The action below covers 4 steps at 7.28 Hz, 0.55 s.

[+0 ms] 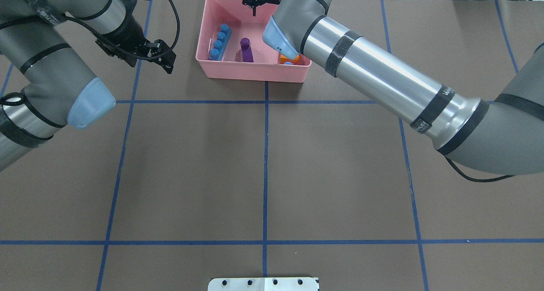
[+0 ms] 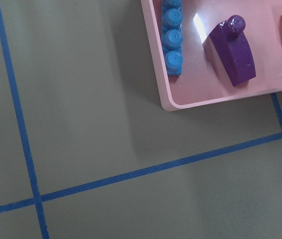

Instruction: Put all blocks into box

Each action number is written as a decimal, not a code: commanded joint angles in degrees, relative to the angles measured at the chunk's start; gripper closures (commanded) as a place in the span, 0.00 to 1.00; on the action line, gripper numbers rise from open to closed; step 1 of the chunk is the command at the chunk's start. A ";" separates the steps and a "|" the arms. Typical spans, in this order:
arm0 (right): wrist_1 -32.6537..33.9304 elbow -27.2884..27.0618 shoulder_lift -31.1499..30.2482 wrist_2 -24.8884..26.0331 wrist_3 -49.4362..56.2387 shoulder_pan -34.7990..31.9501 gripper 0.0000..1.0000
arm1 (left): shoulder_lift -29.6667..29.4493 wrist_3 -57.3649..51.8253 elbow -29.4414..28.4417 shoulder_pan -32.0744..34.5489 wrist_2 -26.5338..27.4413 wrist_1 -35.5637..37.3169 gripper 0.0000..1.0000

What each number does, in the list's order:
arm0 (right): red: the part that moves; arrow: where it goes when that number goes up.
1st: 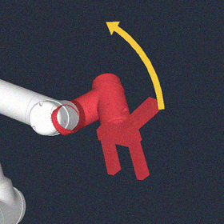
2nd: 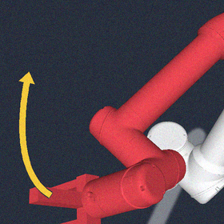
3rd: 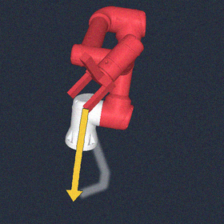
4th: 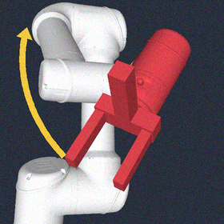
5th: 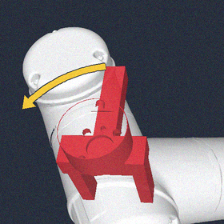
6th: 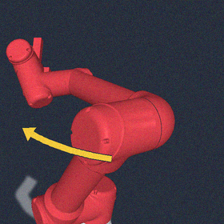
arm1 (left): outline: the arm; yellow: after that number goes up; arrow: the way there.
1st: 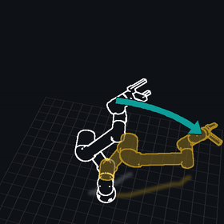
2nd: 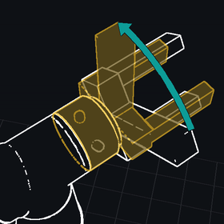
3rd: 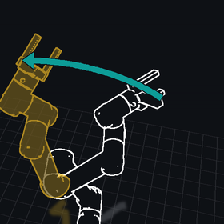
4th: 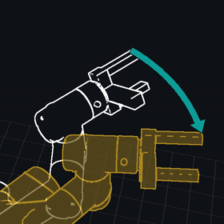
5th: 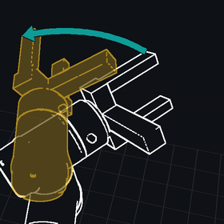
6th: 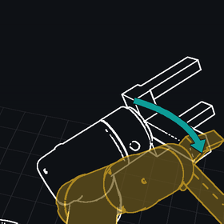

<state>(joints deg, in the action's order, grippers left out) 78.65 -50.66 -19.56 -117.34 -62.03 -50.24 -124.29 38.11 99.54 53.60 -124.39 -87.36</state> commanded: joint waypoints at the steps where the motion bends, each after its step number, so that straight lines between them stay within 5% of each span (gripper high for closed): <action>1: 17.68 -21.54 -8.76 -1.48 5.91 -2.22 0.01 | 4.30 -0.14 4.76 0.02 -0.07 0.08 0.00; 4: 25.85 -49.45 -31.77 -5.94 17.79 -7.40 0.01 | 11.59 -1.96 7.16 5.96 -3.91 2.63 0.00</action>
<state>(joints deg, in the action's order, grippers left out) 102.48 -88.79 -41.01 -120.79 -48.80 -55.14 -115.91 37.56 106.19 55.98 -125.93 -85.92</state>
